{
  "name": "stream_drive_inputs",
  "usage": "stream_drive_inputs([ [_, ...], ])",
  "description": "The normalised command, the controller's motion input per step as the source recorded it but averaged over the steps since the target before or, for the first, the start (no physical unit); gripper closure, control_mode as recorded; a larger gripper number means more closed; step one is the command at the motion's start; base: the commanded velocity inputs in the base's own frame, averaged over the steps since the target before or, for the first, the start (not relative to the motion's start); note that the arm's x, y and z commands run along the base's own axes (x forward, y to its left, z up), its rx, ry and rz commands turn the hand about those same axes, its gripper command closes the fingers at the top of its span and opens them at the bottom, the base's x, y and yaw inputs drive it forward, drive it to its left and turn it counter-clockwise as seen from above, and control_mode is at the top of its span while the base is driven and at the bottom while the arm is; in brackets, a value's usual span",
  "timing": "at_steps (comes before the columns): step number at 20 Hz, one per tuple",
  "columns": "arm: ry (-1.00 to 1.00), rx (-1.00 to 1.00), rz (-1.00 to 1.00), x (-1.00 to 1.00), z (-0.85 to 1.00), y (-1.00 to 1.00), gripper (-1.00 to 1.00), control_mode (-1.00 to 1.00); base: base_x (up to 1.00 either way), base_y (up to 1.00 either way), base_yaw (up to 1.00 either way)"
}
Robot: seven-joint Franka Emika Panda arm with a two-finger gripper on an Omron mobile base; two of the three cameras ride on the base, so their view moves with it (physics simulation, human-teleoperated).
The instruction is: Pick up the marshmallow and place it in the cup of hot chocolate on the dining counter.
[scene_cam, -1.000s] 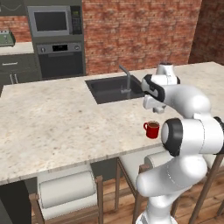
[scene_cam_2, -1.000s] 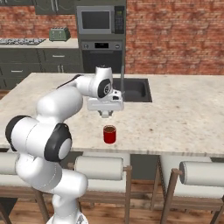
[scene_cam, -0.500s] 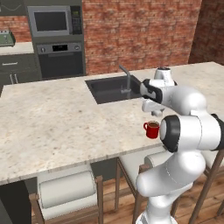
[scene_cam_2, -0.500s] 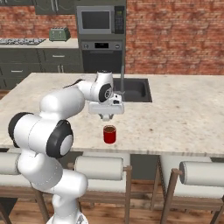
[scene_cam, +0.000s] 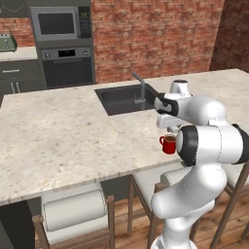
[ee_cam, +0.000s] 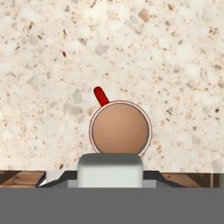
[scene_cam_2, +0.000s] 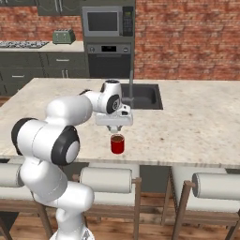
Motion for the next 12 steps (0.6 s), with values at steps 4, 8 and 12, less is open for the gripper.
stream_drive_inputs([
  [4, 0.0, 0.0, 0.0, 0.01, -0.1, 0.0, 1.0, -1.0, 0.0, 0.0, 0.0],
  [8, 0.0, 0.0, 0.0, 0.0, -0.1, 0.0, 1.0, -1.0, 0.0, 0.0, 0.0],
  [12, 0.0, 0.0, 0.0, 0.0, -0.13, 0.0, 1.0, -1.0, 0.0, 0.0, 0.0],
])
